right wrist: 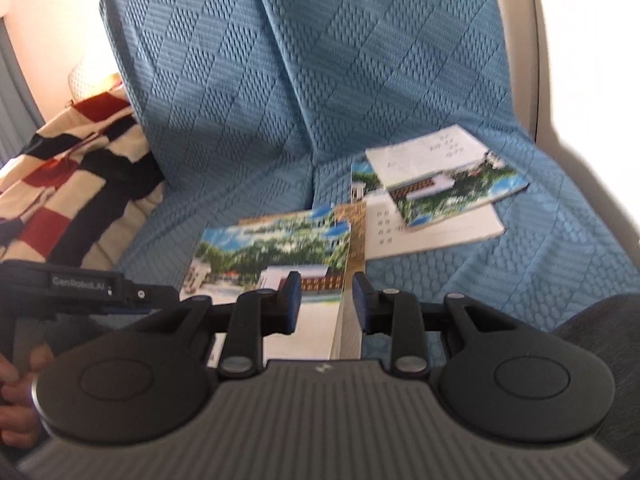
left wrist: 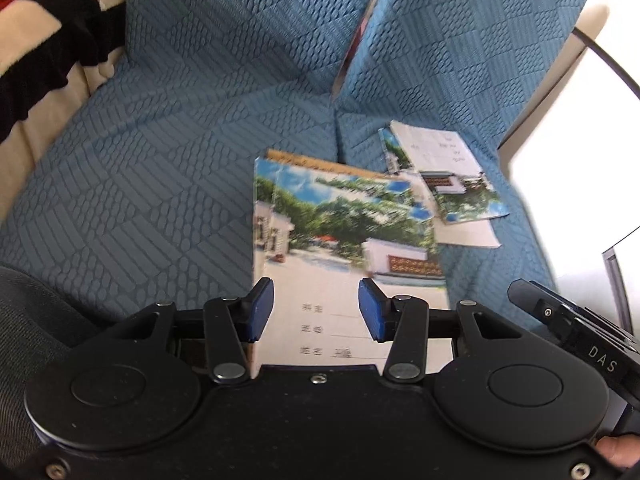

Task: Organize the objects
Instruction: 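Withdraw both open grippers back from the book stack, then move the right gripper to the loose white exam booklet on the seat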

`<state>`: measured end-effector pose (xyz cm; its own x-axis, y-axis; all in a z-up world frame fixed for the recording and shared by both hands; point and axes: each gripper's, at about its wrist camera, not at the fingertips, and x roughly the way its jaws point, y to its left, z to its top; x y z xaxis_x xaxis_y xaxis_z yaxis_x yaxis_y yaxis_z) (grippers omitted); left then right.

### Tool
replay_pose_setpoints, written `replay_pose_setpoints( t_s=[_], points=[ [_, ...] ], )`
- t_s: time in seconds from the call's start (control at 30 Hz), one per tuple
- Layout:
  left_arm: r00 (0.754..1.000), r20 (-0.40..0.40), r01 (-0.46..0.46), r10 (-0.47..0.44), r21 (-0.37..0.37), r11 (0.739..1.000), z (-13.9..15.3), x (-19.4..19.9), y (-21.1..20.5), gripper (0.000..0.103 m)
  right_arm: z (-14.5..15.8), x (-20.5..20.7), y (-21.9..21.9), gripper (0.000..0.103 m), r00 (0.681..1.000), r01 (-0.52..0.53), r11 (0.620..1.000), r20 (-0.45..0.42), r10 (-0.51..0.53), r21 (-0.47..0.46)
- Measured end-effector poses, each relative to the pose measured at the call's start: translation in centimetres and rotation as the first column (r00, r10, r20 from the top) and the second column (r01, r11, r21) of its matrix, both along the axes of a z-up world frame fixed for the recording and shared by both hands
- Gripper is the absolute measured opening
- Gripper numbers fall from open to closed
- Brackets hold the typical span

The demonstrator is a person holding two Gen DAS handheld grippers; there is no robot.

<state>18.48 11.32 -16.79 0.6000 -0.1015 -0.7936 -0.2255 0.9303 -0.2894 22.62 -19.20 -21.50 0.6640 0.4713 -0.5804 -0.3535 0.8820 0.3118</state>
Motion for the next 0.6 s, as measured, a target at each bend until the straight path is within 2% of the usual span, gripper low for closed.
replay_pose_setpoints(
  t_s=[0.27,0.6],
  points=[
    [0.997,0.075,0.033,-0.033,0.001,0.999,3.1,-0.1,-2.9,0.044,2.4,-0.7,-2.1,0.032,0.997,0.050,0.999,0.065,-0.050,0.007],
    [0.991,0.108,0.079,-0.078,-0.010,0.997,4.6,-0.2,-6.1,0.042,3.8,-1.6,-4.4,0.032,0.988,0.119,0.992,0.094,-0.122,0.031]
  ],
)
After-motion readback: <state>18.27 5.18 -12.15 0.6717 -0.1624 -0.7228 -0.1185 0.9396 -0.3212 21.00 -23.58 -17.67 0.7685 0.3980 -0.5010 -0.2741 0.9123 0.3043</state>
